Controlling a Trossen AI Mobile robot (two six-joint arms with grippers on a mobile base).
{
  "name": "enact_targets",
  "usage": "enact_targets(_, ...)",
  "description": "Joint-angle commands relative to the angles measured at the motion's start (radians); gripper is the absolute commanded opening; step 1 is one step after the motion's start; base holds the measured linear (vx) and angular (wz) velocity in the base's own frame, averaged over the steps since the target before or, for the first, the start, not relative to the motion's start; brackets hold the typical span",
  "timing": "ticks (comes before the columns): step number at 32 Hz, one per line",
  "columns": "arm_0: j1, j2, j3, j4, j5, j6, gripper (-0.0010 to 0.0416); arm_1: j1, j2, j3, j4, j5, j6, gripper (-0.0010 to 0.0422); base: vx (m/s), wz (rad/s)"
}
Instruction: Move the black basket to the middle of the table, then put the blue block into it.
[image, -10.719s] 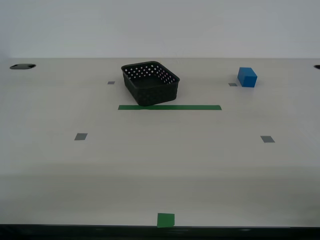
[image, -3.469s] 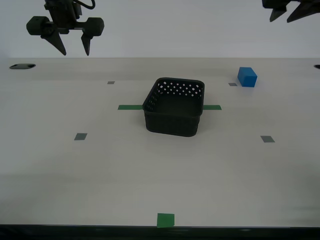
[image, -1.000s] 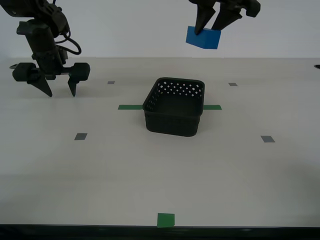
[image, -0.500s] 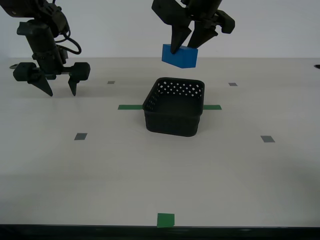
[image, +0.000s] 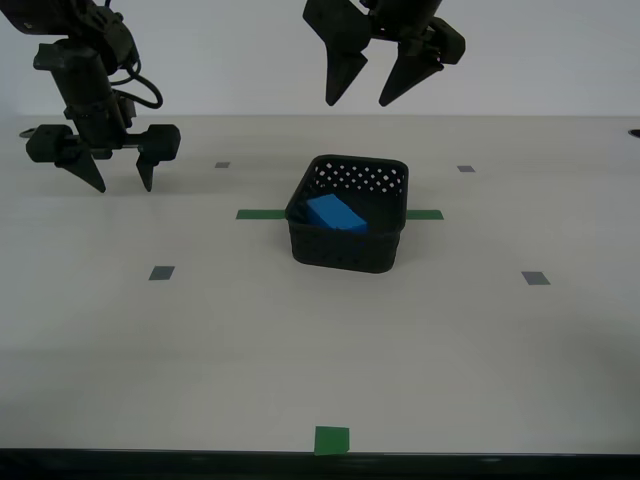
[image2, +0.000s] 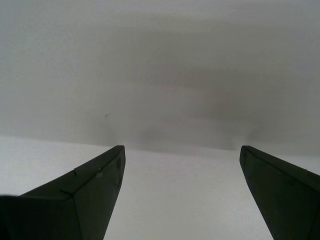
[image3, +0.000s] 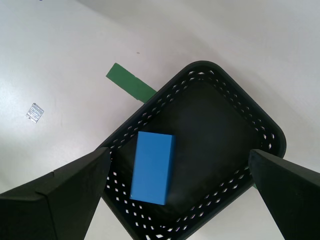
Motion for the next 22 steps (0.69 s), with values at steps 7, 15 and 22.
enact_targets(7, 0.000, 0.000, 0.001, 0.001, -0.001, -0.021, 0.0366, 0.005, -0.177, -0.002, -0.100, -0.031, 0.002, 0.0313, 0.000, 0.000)
enact_targets(15, 0.001, 0.000, 0.000, 0.004, 0.005, -0.021, 0.0370, 0.009, -0.451, -0.122, -0.152, -0.051, 0.023, 0.0314, 0.000, 0.000)
enact_targets(22, 0.000, 0.000, 0.000, 0.005, 0.005, -0.025, 0.0352, 0.010, -0.660, -0.266, -0.216, -0.048, 0.003, 0.0313, 0.000, 0.000)
